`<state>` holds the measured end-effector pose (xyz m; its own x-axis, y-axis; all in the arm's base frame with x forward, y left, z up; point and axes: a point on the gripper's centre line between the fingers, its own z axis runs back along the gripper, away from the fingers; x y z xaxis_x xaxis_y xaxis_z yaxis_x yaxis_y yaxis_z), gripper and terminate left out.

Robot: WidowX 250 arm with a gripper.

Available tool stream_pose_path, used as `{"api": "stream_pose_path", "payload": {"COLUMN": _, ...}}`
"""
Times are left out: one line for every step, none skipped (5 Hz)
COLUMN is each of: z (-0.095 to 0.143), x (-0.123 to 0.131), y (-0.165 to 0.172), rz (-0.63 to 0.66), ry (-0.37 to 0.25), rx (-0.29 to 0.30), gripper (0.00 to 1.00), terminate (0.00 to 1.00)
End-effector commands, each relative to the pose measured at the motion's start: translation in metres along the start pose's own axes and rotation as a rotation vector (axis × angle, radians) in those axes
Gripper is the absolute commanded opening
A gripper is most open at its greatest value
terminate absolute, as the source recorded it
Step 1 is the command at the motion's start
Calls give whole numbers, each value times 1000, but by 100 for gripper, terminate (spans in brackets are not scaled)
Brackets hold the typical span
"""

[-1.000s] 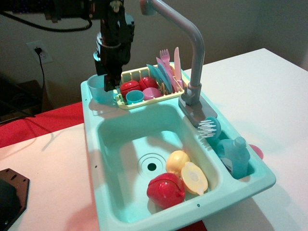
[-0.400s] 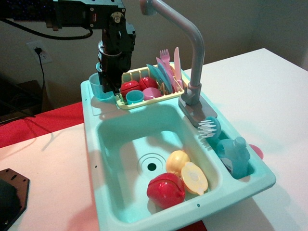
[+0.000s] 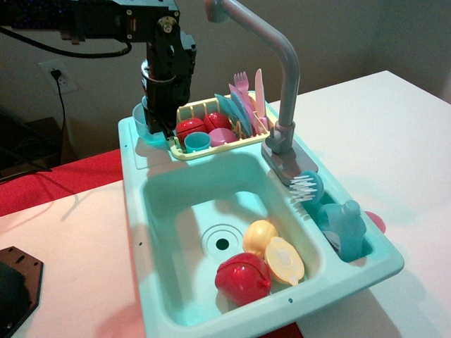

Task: Put cup from counter to sink

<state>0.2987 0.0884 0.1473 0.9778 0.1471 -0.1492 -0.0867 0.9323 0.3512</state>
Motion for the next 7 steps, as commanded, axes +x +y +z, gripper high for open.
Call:
{"api": "stream_pose_path", "payload": {"z": 43, "x": 1, "y": -1, "rz": -3, "ry": -144, "rx": -20, "gripper": 0, "terminate": 0}}
{"api": "stream_pose_path", "payload": {"z": 70, "x": 5, "y": -9, "rz": -18, "ry": -203, "rx": -24, "gripper": 0, "terminate": 0}}
{"api": "stream_pose_path", "payload": {"z": 93, "x": 10, "y": -26, "rz": -55, "ry": -247, "rx": -36, "gripper": 0, "terminate": 0}}
{"api": "stream_pose_path", "payload": {"z": 95, "x": 9, "y": -56, "rz": -125, "ry": -248, "rx": -50, "gripper": 0, "terminate": 0}}
{"api": "stream_pose_path", "payload": {"z": 92, "x": 2, "y": -83, "rz": -195, "ry": -249, "rx": -58, "gripper": 0, "terminate": 0}}
{"api": "stream_pose_path", "payload": {"z": 90, "x": -9, "y": -111, "rz": -262, "ry": -252, "rx": -62, "gripper": 0, "terminate": 0}}
{"api": "stream_pose_path", "payload": {"z": 78, "x": -10, "y": -115, "rz": -246, "ry": -243, "rx": -52, "gripper": 0, "terminate": 0}}
